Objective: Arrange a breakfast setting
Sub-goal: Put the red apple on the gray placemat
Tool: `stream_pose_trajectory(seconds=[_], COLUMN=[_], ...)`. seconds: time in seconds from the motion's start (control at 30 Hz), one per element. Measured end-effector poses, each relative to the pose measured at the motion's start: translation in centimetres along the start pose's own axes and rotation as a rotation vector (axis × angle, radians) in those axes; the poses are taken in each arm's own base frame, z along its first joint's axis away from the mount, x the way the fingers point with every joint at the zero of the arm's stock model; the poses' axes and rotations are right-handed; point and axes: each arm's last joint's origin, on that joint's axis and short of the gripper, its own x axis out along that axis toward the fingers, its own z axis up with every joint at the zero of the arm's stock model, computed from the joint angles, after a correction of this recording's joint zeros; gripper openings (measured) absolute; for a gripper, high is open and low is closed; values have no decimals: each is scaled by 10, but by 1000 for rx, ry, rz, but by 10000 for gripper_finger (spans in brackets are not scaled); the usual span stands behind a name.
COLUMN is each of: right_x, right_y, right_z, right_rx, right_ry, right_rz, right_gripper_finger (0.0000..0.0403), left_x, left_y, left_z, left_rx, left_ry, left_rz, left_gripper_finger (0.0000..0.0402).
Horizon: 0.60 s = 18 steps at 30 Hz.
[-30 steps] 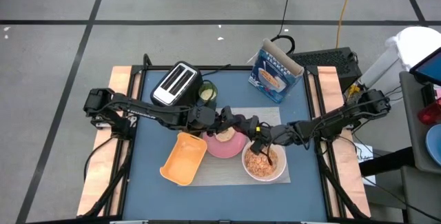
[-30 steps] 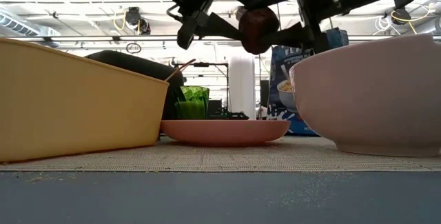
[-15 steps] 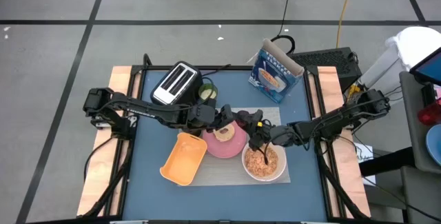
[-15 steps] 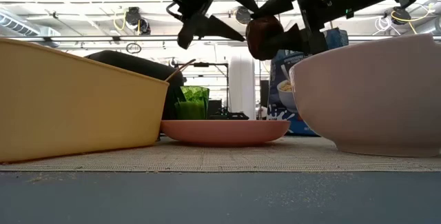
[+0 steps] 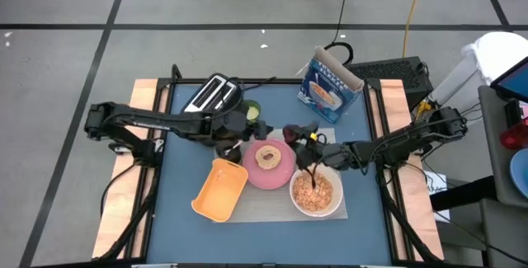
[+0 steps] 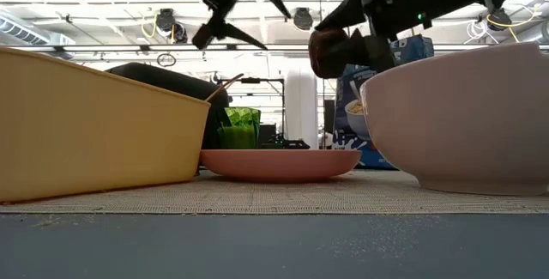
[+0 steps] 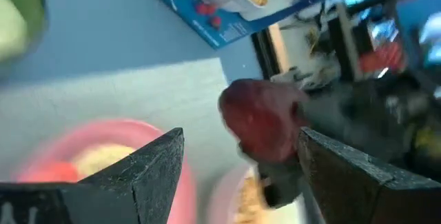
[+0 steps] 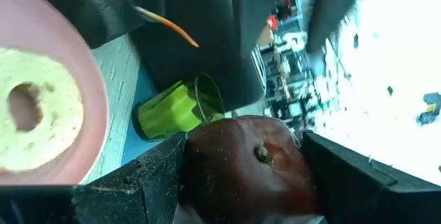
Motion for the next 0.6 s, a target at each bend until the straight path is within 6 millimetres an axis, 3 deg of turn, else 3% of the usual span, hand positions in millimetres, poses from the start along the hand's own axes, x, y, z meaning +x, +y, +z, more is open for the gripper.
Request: stream_pose_trajectory(seconds=[0.2,0.37,0.6], right_x=[13,21,25], right_y=[-9,-16,-8], right_z=[-14,-25,-38], right_rx=[200,348,467], right_ry=[59,110,171], right_rz=[-37,-64,32], right_gripper_finger=[261,261,261], left_x=[-20,-24,-25], left_y=[-5,-6,-5], left_z=[11,13,10], left_rx=[240,332,503], left_ry=[-25,-28,-16], left_rz=[-33,-38,-24], left_gripper_finger=[283,283,283])
